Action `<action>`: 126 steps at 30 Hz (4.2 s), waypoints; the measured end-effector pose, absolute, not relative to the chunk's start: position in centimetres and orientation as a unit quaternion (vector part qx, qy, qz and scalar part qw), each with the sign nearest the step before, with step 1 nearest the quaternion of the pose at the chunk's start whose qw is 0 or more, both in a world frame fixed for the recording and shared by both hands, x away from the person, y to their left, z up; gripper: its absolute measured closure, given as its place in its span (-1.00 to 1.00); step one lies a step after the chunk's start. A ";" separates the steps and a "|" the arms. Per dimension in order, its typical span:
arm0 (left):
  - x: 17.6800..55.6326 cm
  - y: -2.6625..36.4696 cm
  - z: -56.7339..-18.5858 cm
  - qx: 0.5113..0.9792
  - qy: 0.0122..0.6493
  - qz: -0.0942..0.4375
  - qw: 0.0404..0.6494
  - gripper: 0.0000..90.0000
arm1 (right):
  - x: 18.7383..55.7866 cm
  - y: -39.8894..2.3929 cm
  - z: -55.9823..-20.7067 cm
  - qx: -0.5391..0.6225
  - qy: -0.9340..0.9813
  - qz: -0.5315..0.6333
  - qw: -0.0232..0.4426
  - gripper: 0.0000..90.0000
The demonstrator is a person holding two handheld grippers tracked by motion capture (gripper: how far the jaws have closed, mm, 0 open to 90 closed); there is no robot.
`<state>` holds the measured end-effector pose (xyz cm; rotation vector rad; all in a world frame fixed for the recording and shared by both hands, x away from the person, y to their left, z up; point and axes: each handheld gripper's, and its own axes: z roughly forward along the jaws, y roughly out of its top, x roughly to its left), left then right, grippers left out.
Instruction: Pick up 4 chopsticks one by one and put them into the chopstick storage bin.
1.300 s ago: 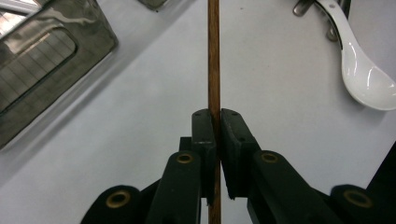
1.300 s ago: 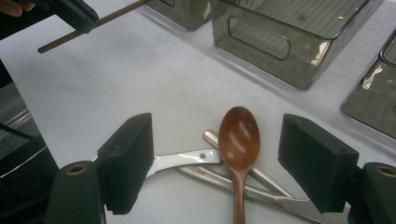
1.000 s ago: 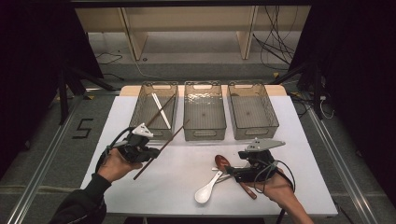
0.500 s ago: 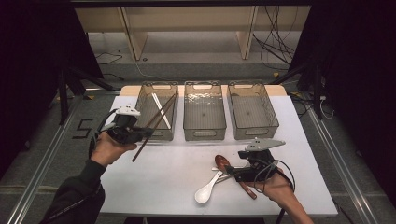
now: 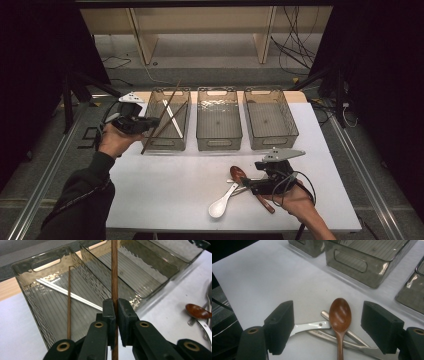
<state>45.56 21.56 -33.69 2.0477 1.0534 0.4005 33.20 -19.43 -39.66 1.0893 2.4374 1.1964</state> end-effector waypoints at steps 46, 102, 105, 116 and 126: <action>53.9 22.6 -36.0 0.763 0.476 0.201 0.390 0.87 | 33.3 -19.5 -39.7 0.368 0.829 0.408 0.106 -0.39; 45.6 23.3 -36.3 0.749 0.468 0.124 0.452 -0.22 | 33.1 -19.3 -39.7 0.366 0.831 0.406 0.106 -0.39; 44.7 23.1 -36.6 0.756 0.460 0.124 0.449 -0.26 | 33.1 -19.4 -39.7 0.367 0.831 0.405 0.106 -0.39; 42.1 21.9 -37.5 0.766 0.432 0.122 0.461 -0.37 | 33.0 -19.6 -39.8 0.367 0.831 0.404 0.107 -0.39; 40.5 21.2 -38.7 0.765 0.418 0.121 0.475 -0.42 | 33.0 -19.6 -40.1 0.369 0.833 0.397 0.105 -0.39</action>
